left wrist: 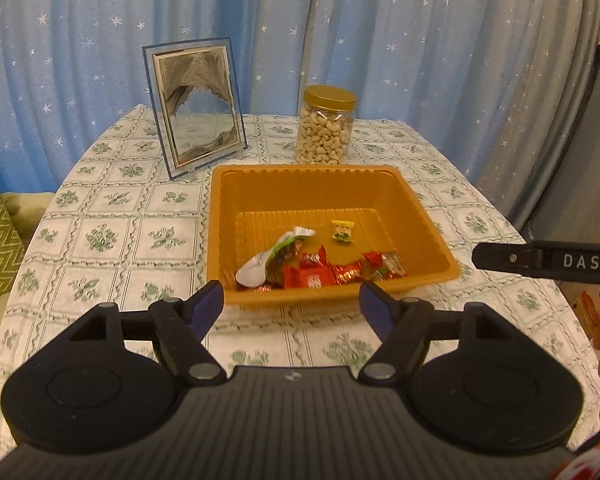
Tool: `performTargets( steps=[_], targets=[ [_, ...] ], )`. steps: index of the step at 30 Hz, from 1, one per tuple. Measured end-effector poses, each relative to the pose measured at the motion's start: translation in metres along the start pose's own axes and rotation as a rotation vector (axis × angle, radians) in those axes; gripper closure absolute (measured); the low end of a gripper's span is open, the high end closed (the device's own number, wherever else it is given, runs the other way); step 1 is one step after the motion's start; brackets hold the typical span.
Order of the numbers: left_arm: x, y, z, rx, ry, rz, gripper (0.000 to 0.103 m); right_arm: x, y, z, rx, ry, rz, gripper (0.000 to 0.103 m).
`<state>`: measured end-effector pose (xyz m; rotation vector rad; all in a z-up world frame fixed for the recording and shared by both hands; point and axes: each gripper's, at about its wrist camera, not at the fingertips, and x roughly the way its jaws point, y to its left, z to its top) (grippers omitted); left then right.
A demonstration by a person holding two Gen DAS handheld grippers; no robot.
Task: Organize snacks
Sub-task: 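Move both tools back toward the clear packet and brown sweet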
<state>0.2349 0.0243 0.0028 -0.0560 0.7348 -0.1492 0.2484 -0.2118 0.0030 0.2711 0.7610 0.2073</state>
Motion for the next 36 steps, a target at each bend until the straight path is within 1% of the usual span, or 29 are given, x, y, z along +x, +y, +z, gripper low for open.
performTargets(
  steps=[9,19,30,33,36],
  targets=[
    [-0.040,-0.004,-0.028,-0.012,0.010,0.018,0.028,-0.043,0.000,-0.027,0.026,-0.013,-0.010,0.028],
    [-0.069,-0.004,-0.058,-0.029,0.023,0.021,0.027,-0.067,0.006,-0.061,-0.006,0.014,-0.026,0.028],
    [-0.076,-0.005,-0.076,-0.005,0.047,0.023,0.027,-0.073,0.006,-0.086,-0.016,0.062,-0.033,0.028],
    [-0.074,-0.006,-0.078,0.020,0.051,0.021,0.027,-0.071,0.004,-0.091,-0.015,0.072,-0.038,0.028],
    [-0.070,-0.007,-0.081,0.071,0.046,0.005,0.027,-0.068,0.001,-0.095,-0.019,0.082,-0.045,0.028]
  ],
)
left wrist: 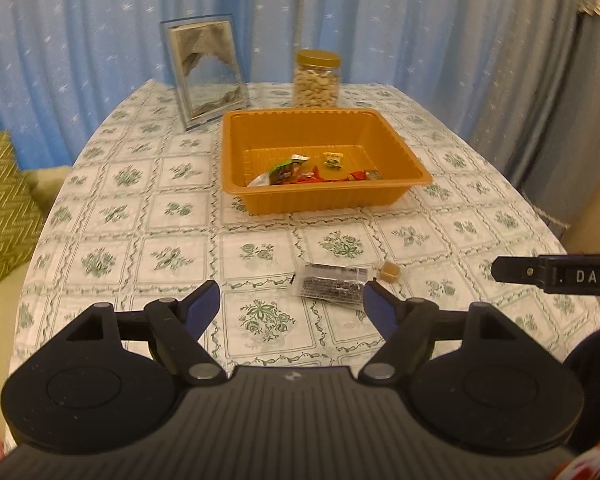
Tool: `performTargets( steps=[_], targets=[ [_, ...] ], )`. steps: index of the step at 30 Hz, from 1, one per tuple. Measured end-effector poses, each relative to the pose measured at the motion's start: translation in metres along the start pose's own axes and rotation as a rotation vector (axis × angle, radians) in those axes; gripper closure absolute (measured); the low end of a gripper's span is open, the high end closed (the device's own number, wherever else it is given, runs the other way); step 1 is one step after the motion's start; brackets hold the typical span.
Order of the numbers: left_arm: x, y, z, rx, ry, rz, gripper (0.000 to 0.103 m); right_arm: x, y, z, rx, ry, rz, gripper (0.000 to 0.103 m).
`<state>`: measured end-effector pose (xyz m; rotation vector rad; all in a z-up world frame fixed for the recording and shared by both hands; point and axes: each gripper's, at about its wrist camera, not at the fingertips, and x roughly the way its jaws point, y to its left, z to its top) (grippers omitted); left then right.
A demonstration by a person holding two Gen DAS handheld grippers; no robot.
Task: Organize snacks
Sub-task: 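Move both tools back toward the clear packet and brown sweet, then grasp the clear packet of dark snacks with the left tool while the right tool grasps the brown sweet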
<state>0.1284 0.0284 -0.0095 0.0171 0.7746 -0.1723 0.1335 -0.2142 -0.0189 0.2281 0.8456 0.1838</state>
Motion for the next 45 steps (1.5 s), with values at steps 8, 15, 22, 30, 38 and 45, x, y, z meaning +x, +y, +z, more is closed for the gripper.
performTargets(
  steps=[8,15,22,30,38,45],
  targets=[
    [0.026,-0.009,-0.002,0.181,0.032,-0.026,0.027,0.018,-0.006,-0.009,-0.022,0.027,-0.005,0.028],
    [0.064,-0.022,-0.011,0.427,0.065,-0.067,0.030,0.041,-0.011,-0.011,-0.019,0.059,-0.008,0.028],
    [0.107,-0.035,-0.021,0.668,0.065,-0.106,0.032,0.067,-0.019,-0.013,-0.001,0.085,-0.010,0.028],
    [0.144,-0.045,-0.014,0.781,0.084,-0.218,0.032,0.082,-0.026,-0.010,0.026,0.088,-0.018,0.028],
    [0.160,-0.036,0.005,0.594,0.188,-0.315,0.054,0.089,-0.025,-0.008,0.025,0.090,-0.017,0.028],
    [0.144,-0.015,-0.006,0.284,0.220,-0.212,0.067,0.097,-0.020,-0.009,-0.007,0.091,-0.017,0.028]
  ],
)
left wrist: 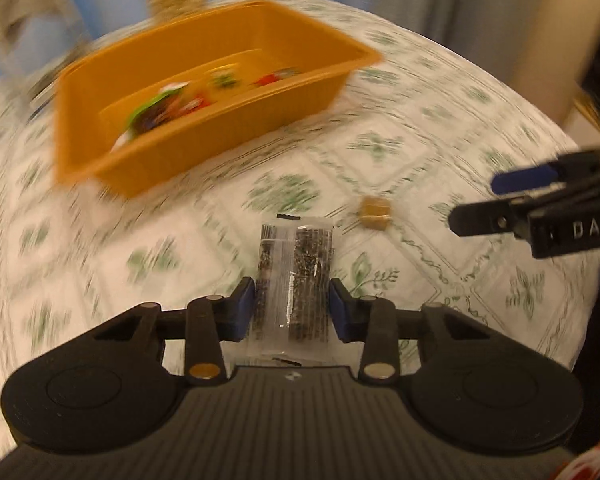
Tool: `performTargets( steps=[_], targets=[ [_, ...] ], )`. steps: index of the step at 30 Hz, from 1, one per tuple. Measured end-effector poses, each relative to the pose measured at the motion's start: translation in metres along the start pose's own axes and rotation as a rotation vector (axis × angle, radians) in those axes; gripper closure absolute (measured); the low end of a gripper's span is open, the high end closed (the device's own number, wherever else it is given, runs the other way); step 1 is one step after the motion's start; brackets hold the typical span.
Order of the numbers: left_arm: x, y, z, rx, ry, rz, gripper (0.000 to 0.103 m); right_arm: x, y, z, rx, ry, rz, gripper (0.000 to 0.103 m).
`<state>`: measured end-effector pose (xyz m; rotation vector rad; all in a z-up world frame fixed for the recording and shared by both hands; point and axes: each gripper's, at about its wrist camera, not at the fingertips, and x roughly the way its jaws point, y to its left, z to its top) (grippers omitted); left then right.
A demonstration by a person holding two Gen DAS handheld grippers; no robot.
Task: Organize snacks
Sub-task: 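Grasp the clear packet of dark snacks with the left tool while the right tool grasps the brown sweet, then carry the clear packet and brown sweet over the orange tray with both tools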
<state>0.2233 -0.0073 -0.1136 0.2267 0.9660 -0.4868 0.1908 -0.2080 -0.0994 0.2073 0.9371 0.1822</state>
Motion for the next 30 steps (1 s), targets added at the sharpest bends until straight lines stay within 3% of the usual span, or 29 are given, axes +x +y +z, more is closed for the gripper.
performTargets(
  steps=[4,8,12,14,16,24,28,30],
  targets=[
    [-0.015,0.010,-0.018,-0.186,-0.011,0.080,0.068,0.006,0.007,0.000,-0.057,0.000,0.018,0.028],
    [-0.025,0.018,-0.031,-0.285,-0.032,0.130,0.068,0.017,0.020,0.002,-0.153,-0.001,0.059,0.028],
    [-0.024,0.015,-0.029,-0.261,-0.034,0.152,0.067,0.028,0.035,0.007,-0.278,-0.032,0.095,0.030],
    [-0.022,0.014,-0.028,-0.257,-0.029,0.161,0.067,0.034,0.042,0.009,-0.342,-0.040,0.107,0.044],
    [-0.020,0.014,-0.027,-0.271,-0.031,0.159,0.063,0.042,0.048,0.009,-0.387,-0.036,0.102,0.047],
    [-0.017,0.010,-0.026,-0.262,-0.043,0.169,0.063,0.058,0.049,0.010,-0.446,-0.017,0.095,0.064],
    [-0.014,0.007,-0.024,-0.221,-0.044,0.181,0.063,0.057,0.052,0.007,-0.461,-0.019,0.110,0.081],
    [-0.013,0.006,-0.024,-0.212,-0.042,0.183,0.063,0.056,0.054,0.006,-0.461,-0.013,0.102,0.081]
  ],
)
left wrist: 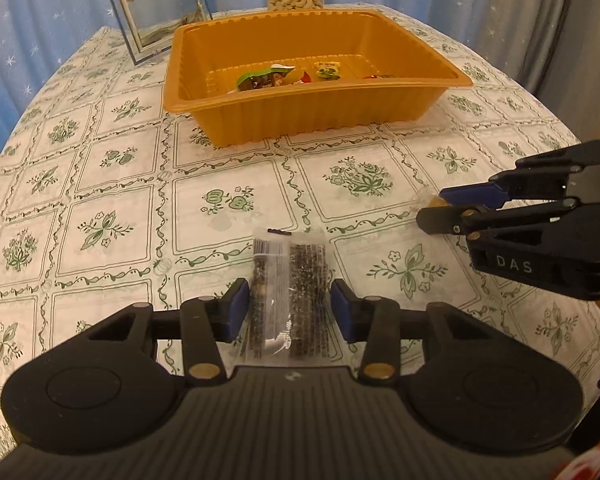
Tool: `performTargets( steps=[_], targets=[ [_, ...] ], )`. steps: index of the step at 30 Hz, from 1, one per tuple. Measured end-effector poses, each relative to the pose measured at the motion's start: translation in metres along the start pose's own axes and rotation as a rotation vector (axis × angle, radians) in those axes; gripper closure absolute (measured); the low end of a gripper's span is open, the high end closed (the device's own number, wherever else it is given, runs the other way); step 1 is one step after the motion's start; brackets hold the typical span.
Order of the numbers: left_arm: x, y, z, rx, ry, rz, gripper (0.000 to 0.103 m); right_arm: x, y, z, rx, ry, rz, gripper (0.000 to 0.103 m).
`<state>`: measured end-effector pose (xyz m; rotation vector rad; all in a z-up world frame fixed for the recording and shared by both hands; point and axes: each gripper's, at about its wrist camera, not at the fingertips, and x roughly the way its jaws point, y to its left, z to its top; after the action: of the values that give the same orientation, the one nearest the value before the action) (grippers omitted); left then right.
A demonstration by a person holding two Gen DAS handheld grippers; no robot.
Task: Organize snacks
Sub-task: 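Carry the clear packet and brown sweet over the orange tray with both tools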
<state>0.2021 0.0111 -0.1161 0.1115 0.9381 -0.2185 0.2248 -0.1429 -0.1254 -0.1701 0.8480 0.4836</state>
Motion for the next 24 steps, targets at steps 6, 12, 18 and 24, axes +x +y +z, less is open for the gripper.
performTargets(
  steps=[6,12,18,24],
  targets=[
    [-0.007,0.000,-0.003,-0.036,0.005,0.006,0.068,-0.013,-0.004,-0.004,0.102,0.012,-0.019,0.082],
    [-0.027,-0.003,-0.009,-0.088,-0.012,0.005,0.069,-0.043,-0.005,-0.013,0.192,0.003,-0.040,0.082],
    [-0.049,-0.009,-0.015,-0.137,-0.035,0.006,0.069,-0.069,-0.002,-0.021,0.257,-0.003,-0.052,0.082],
    [-0.072,-0.018,-0.021,-0.135,-0.051,0.001,0.069,-0.090,0.007,-0.026,0.264,-0.022,-0.050,0.082]
  ],
)
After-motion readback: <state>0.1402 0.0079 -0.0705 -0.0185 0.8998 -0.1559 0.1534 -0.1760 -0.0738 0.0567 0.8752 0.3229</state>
